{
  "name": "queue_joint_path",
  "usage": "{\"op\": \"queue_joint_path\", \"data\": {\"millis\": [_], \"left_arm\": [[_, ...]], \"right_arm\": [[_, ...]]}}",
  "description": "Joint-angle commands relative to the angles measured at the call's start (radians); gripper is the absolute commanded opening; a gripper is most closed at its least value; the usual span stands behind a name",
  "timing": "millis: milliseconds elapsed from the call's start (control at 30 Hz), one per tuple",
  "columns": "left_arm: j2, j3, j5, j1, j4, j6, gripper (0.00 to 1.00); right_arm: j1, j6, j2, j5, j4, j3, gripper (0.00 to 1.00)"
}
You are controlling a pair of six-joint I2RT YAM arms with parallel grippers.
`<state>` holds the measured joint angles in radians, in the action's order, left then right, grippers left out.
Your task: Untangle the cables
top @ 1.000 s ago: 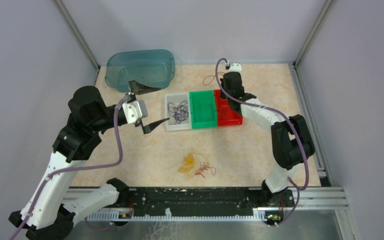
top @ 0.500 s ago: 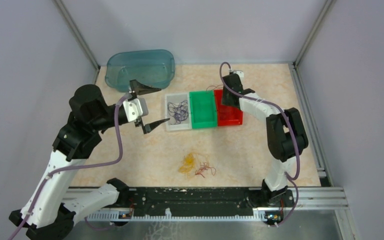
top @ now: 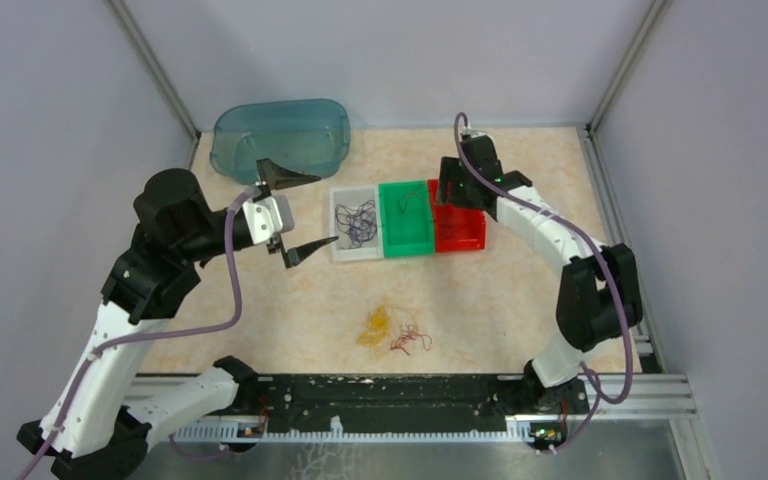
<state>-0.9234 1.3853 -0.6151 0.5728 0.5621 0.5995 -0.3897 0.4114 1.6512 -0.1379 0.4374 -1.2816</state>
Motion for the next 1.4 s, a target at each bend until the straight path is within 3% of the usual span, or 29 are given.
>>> {"op": "queue_joint_path", "data": {"millis": [0, 167, 267, 333, 500, 733, 1000, 1367], "left_arm": [[0.008, 0.026, 0.000, 0.003, 0.007, 0.005, 1.00], [-0.001, 0.027, -0.003, 0.002, -0.002, -0.003, 1.00], [0.000, 0.027, 0.002, 0.002, -0.002, -0.008, 1.00], [0.001, 0.030, 0.009, 0.002, 0.004, -0.006, 1.00], [0.004, 0.036, 0.020, 0.002, 0.013, -0.013, 1.00], [0.016, 0.047, 0.038, 0.001, 0.023, -0.032, 1.00], [0.014, 0.098, 0.044, 0.002, 0.042, -0.052, 1.00], [0.023, 0.117, 0.044, 0.001, 0.062, -0.055, 1.00]], "right_arm": [[0.002, -0.020, -0.101, 0.118, 0.027, -0.095, 0.64], [-0.002, 0.013, -0.052, 0.198, -0.003, -0.181, 0.63], [-0.060, -0.034, 0.043, 0.129, 0.020, -0.243, 0.64], [-0.136, -0.159, 0.088, 0.015, 0.014, -0.264, 0.66], [-0.290, -0.645, 0.140, -0.291, -0.159, -0.178, 0.69], [-0.334, -1.133, 0.108, -0.302, -0.470, 0.022, 0.72], [-0.334, -1.372, 0.185, -0.318, -0.512, 0.033, 0.69], [-0.334, -1.419, 0.278, -0.284, -0.445, -0.045, 0.66]]}}
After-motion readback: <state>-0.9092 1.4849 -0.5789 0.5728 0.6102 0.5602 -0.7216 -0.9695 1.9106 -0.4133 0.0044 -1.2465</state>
